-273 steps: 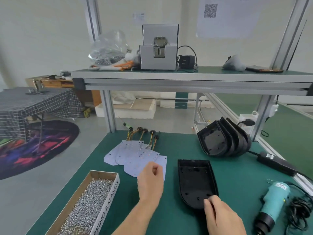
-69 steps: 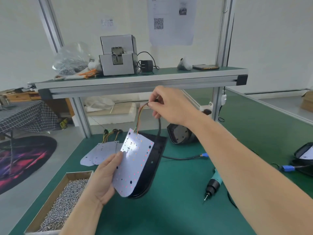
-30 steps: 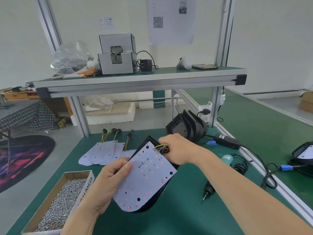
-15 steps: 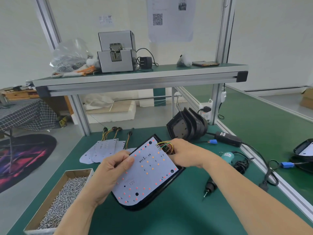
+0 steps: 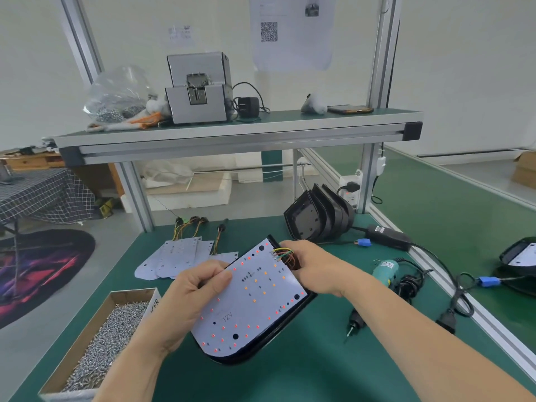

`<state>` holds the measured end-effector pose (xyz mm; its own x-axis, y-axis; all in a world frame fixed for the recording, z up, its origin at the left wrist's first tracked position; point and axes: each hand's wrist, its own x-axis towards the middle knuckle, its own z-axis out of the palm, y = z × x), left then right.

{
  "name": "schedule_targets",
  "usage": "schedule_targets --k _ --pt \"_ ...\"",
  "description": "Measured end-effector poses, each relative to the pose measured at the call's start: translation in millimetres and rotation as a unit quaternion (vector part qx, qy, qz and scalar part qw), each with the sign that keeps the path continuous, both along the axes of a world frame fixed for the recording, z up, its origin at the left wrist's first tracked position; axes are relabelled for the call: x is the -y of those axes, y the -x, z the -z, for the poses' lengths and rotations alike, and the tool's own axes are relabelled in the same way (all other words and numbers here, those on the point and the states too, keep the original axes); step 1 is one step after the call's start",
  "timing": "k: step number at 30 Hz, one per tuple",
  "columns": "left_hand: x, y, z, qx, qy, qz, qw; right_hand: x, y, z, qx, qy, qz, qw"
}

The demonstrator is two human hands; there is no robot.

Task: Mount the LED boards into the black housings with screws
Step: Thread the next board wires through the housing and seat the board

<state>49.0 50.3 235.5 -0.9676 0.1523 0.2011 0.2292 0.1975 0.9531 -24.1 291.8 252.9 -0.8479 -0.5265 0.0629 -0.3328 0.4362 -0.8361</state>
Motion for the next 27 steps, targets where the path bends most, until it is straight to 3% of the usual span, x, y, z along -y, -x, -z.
schedule_targets --k 8,18,23,27 --pt "-5.2 -6.3 -3.4 -0.045 0.037 -0.010 0.998 8.2 -3.2 -6.8 0.029 -0.020 -0.004 0.999" --pt "-9.2 -5.1 -9.3 -0.032 0.055 -0.016 0.998 8.8 -7.7 7.0 -0.034 0.000 0.048 0.998" --pt "-0.6 -4.7 -2.6 0.028 -0.062 -0.061 0.996 -3.2 -7.2 -0.1 0.113 0.101 -0.028 0.988" --pt "1.0 -5.2 9.2 0.082 -0.162 -0.088 0.980 -2.6 -8.0 -10.5 0.220 0.182 -0.018 0.958"
